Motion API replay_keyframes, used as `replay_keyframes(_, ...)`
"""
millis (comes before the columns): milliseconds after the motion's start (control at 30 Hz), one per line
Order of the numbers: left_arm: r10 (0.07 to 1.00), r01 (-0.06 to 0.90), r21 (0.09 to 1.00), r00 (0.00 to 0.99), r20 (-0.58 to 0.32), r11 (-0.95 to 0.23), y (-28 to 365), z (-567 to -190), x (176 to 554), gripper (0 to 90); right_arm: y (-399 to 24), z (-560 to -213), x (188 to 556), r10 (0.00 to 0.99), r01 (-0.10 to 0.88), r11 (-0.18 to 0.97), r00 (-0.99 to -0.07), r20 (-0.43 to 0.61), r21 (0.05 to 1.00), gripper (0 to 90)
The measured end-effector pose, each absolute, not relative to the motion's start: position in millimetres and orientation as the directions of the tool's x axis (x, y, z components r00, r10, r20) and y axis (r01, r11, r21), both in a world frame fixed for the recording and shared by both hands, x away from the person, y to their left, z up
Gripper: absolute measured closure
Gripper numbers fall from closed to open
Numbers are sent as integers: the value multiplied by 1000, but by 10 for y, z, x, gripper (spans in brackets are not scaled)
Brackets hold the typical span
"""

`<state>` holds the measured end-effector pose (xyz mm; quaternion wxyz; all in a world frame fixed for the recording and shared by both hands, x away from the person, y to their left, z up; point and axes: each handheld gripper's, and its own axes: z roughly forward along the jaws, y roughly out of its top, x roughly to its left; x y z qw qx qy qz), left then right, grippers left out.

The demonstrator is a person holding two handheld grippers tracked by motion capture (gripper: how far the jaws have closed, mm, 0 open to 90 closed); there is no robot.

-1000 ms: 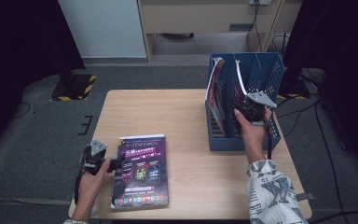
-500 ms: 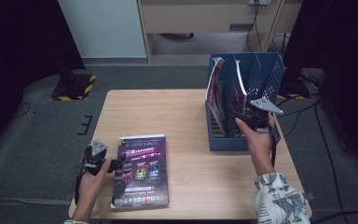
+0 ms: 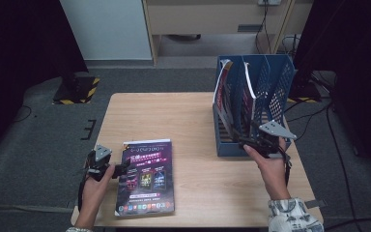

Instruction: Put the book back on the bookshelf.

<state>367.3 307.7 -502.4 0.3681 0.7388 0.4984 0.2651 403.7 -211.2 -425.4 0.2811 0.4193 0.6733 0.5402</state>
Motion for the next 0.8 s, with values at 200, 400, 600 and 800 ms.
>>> replay_keyframes(200,934,538,813,357,18,-222,3094,-5010,3672,47,-1921,-4348,3857,837,265,99,-544,63,959,157)
replay_keyframes(400,933,535,816,359,15,-218,3103,-4999,3661,47,-1675,-4407,3778,797,280,141,-601,59,949,154)
replay_keyframes(600,934,534,816,358,16,-219,3098,-4997,3661,47,-1441,-4464,3707,747,279,204,-664,36,938,167)
replay_keyframes(800,934,536,815,358,15,-218,3099,-4993,3651,49,-1148,-4487,3625,689,268,237,-724,34,934,165)
